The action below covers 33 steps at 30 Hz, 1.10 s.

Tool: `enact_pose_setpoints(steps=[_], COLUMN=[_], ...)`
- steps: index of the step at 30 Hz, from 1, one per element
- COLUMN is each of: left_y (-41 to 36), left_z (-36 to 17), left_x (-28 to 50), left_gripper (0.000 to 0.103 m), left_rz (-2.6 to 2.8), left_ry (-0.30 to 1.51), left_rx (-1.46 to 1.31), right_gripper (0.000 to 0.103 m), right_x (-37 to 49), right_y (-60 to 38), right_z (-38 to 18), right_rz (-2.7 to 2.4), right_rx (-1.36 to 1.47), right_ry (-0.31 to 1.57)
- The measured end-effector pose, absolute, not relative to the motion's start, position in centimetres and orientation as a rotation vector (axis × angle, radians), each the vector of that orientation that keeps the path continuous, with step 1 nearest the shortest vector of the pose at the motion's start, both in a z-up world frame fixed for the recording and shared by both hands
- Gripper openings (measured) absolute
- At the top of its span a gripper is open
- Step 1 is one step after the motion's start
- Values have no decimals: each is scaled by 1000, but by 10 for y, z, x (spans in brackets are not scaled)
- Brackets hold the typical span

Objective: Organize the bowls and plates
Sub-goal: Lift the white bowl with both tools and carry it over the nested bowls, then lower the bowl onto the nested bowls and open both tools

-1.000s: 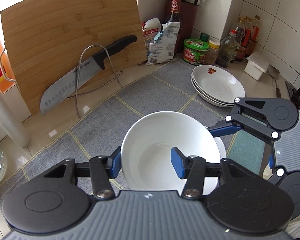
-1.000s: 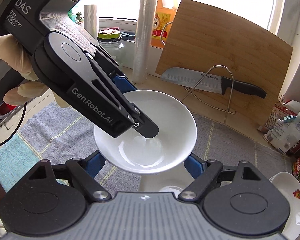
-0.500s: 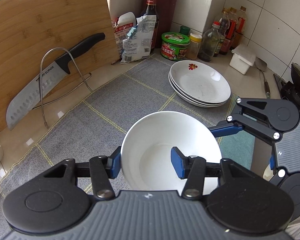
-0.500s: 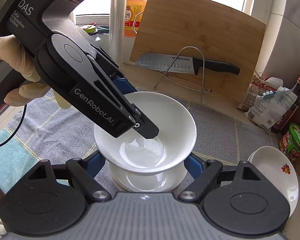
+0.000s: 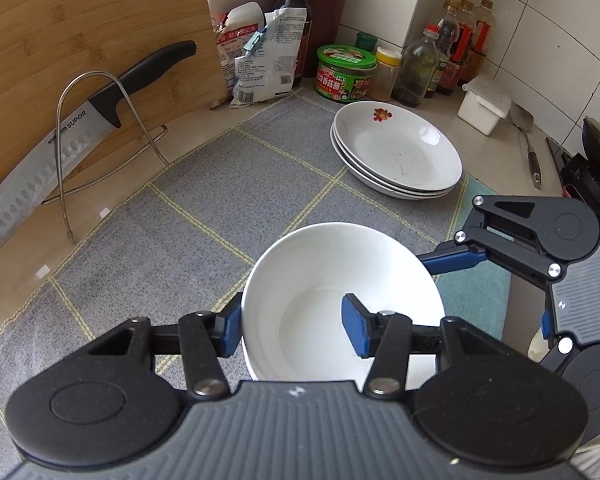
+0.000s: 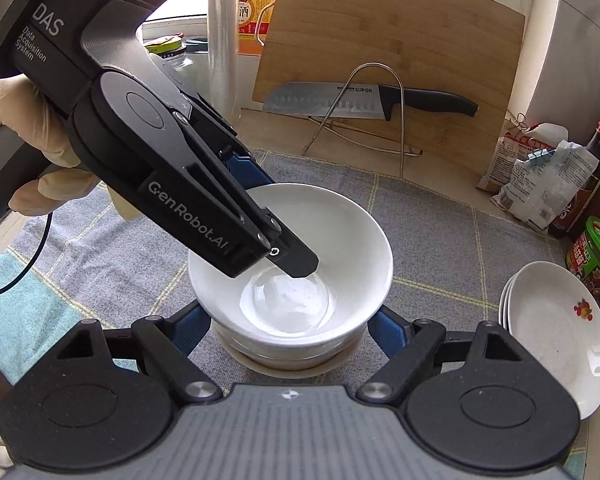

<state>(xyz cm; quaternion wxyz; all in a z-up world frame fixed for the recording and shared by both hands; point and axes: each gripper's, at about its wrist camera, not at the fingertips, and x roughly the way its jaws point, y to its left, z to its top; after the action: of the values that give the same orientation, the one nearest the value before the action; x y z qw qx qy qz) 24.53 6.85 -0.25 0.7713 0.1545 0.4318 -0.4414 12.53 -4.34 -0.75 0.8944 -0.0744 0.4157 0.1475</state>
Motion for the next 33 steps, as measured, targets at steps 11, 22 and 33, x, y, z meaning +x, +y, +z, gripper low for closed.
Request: enact_pose_setpoints(steps=[11, 22, 33], left_y=[69, 67, 80], left_z=[-9, -12, -1], left_x=[247, 247, 247], left_gripper=[50, 54, 69], left_rz=[-953, -952, -913], left_ry=[953, 947, 895], left_rx=[321, 332, 291], right_gripper=[89, 89, 103], right_x=[128, 129, 118], right_y=[-43, -43, -46], right_z=[-12, -12, -4], right_rz=[310, 303, 342], right_rx=[-152, -155, -118], right_ry=[876, 878, 825])
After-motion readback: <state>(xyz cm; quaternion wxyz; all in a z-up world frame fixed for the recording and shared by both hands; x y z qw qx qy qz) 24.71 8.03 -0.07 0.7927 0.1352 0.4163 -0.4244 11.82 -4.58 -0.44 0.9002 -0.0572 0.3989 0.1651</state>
